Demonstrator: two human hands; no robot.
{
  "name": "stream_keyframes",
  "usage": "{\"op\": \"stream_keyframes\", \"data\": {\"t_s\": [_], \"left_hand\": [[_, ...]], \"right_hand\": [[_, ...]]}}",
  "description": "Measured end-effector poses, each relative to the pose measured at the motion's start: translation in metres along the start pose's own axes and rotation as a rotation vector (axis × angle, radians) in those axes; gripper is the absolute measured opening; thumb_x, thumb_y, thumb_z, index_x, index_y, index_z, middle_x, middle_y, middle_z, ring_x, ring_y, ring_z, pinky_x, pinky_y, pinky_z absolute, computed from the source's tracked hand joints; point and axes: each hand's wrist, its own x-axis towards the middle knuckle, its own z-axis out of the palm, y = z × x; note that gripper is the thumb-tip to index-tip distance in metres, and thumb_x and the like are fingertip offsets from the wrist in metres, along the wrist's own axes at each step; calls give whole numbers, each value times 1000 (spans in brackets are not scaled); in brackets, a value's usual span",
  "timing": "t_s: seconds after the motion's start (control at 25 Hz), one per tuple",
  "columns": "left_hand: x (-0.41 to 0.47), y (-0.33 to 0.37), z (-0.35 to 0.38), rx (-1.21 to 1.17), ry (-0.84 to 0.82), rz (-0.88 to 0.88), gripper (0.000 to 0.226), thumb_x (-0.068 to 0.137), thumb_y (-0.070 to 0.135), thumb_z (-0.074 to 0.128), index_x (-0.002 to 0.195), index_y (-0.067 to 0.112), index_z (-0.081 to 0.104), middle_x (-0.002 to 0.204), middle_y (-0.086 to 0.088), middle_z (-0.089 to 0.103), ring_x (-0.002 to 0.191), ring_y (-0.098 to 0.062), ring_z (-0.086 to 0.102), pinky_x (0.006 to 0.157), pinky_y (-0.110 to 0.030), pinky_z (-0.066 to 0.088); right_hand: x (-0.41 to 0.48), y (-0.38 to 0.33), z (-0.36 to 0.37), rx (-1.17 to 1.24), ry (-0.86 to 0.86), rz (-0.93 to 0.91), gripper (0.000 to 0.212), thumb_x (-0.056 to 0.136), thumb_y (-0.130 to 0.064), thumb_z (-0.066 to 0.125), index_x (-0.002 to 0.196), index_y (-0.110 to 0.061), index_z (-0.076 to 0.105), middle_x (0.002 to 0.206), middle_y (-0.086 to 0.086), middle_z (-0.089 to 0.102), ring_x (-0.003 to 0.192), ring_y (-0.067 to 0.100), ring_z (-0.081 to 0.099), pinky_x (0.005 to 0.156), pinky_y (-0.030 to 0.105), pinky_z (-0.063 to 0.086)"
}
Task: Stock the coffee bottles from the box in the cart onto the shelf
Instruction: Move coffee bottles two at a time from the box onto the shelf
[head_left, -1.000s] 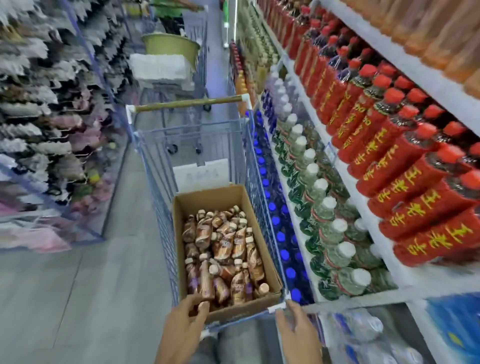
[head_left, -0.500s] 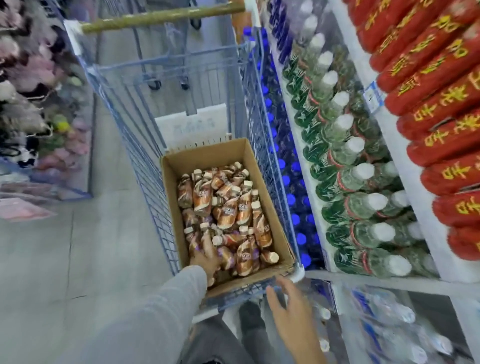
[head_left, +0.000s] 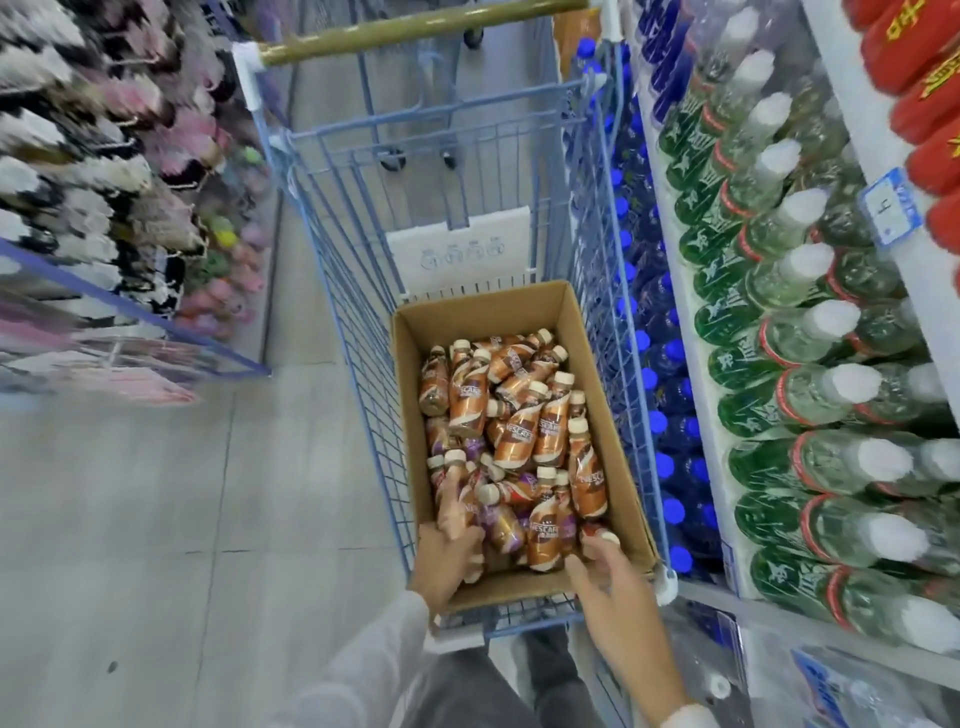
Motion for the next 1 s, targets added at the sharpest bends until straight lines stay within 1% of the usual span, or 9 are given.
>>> {"op": "stream_keyframes", "data": {"t_s": [0.08, 0.24, 0.44, 0.52, 0.6, 0.68, 0.8, 0.88, 1.0], "left_hand": [[-39, -6, -19, -47, -89, 64, 72, 80, 38, 79, 132, 17, 36, 122, 0, 60, 107, -16, 63, 89, -31, 55], [-92, -9, -40, -201, -62, 96, 66, 76, 23, 87, 123, 21, 40, 117, -4, 60, 102, -16, 64, 65, -17, 55], [-110, -16, -63, -262, 53, 139, 74, 51, 23, 84, 115, 20, 47, 105, -7, 70, 80, -11, 72, 67, -20, 53], [-108, -15, -69, -255, 49, 145, 76, 50, 21, 85, 115, 21, 46, 106, -6, 71, 77, -7, 73, 66, -18, 54], [-102, -13, -75, -247, 32, 165, 75, 52, 22, 85, 116, 23, 46, 106, -7, 72, 80, -10, 73, 64, -18, 54], [-99, -10, -79, -241, 27, 175, 76, 53, 25, 85, 118, 24, 47, 107, -8, 72, 84, -14, 73, 62, -20, 54], [-99, 6, -79, -182, -18, 213, 78, 52, 25, 85, 120, 22, 48, 108, -9, 71, 85, -14, 72, 59, -18, 53], [-104, 23, -77, -132, -57, 250, 80, 49, 23, 84, 120, 20, 47, 106, -8, 70, 83, -16, 71, 57, -17, 52], [-114, 40, -68, -39, -154, 319, 78, 48, 25, 86, 116, 21, 47, 106, -8, 67, 88, -21, 69, 56, -18, 53]], "right_hand": [[32, -25, 11, 31, -31, 1, 47, 98, -41, 59, 140, -22, 51, 138, -5, 59, 125, 17, 55, 106, 36, 44], [121, -69, 45, 117, -29, 125, 53, 91, -37, 64, 137, -13, 52, 137, 9, 58, 123, 32, 55, 109, 43, 41], [216, -75, 98, 289, -9, 306, 116, 61, -42, 83, 154, -5, 25, 152, 14, 44, 134, 35, 47, 115, 46, 37], [220, -77, 115, 269, 71, 375, 108, 74, -32, 82, 153, 0, 15, 150, 19, 42, 132, 38, 47, 110, 42, 40], [224, -76, 126, 232, 101, 364, 99, 79, -32, 79, 149, 1, 18, 144, 22, 45, 127, 40, 50, 103, 43, 43], [221, -76, 124, 322, 1, 368, 100, 66, -40, 81, 145, -4, 32, 132, 16, 57, 114, 37, 60, 95, 43, 50], [187, -67, 106, 609, -185, 382, 63, 74, -34, 77, 129, -9, 58, 106, 9, 72, 88, 24, 71, 73, 34, 56], [128, -80, 87, 682, -241, 368, 69, 72, -33, 80, 131, -7, 56, 108, 11, 74, 90, 24, 73, 74, 33, 59], [37, -86, 49, 651, -120, 237, 76, 73, -37, 83, 132, -15, 41, 116, 2, 64, 100, 17, 63, 73, 28, 52]]}}
